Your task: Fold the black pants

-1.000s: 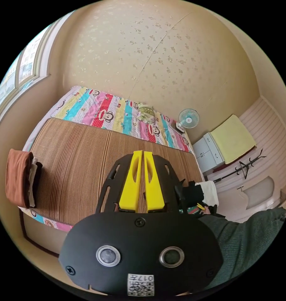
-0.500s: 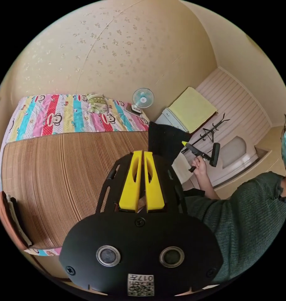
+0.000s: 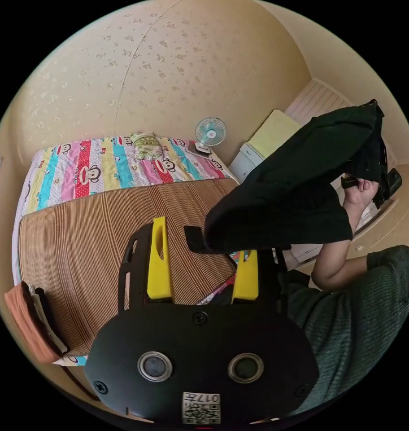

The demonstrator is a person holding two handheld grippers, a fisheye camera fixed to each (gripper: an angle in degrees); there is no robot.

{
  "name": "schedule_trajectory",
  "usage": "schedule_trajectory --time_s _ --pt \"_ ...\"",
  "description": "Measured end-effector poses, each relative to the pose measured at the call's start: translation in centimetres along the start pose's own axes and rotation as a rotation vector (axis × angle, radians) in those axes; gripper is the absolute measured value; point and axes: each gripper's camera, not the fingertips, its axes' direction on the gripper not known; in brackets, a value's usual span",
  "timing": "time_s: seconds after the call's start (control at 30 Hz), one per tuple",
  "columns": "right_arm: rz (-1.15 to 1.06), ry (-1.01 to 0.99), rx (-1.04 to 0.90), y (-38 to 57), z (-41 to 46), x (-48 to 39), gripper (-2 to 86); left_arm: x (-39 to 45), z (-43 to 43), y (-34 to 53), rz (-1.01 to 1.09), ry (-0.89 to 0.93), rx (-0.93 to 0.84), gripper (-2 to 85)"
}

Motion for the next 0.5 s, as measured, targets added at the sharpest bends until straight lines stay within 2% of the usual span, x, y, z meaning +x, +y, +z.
schedule_trajectory --time_s 0.07,0.13,0.23,0.43,0.5 --pt "-0.011 0.036 0.034 -1.0 -0.9 -1.9 1.5 1.5 -3.6 0.6 0.080 0.029 0.100 18.8" --pt "-0.026 0.069 0.058 -1.7 -1.8 -3.1 1.6 4.2 -10.2 1.5 0.240 0.046 0.291 14.7" --pt "-0.032 0.065 0.146 -2.3 -4.2 -4.2 1.5 6.8 -17.5 1.1 0.367 0.016 0.428 13.0" --pt "0.053 -0.010 0.322 -1.9 -9.3 -2.9 1.5 7.9 -30.0 -1.2 0.465 0.195 0.606 5.3" --pt "0.085 -0.060 0.354 -1.4 -10.6 -2.2 1.5 8.5 -33.6 -1.5 0.460 0.175 0.664 4.3"
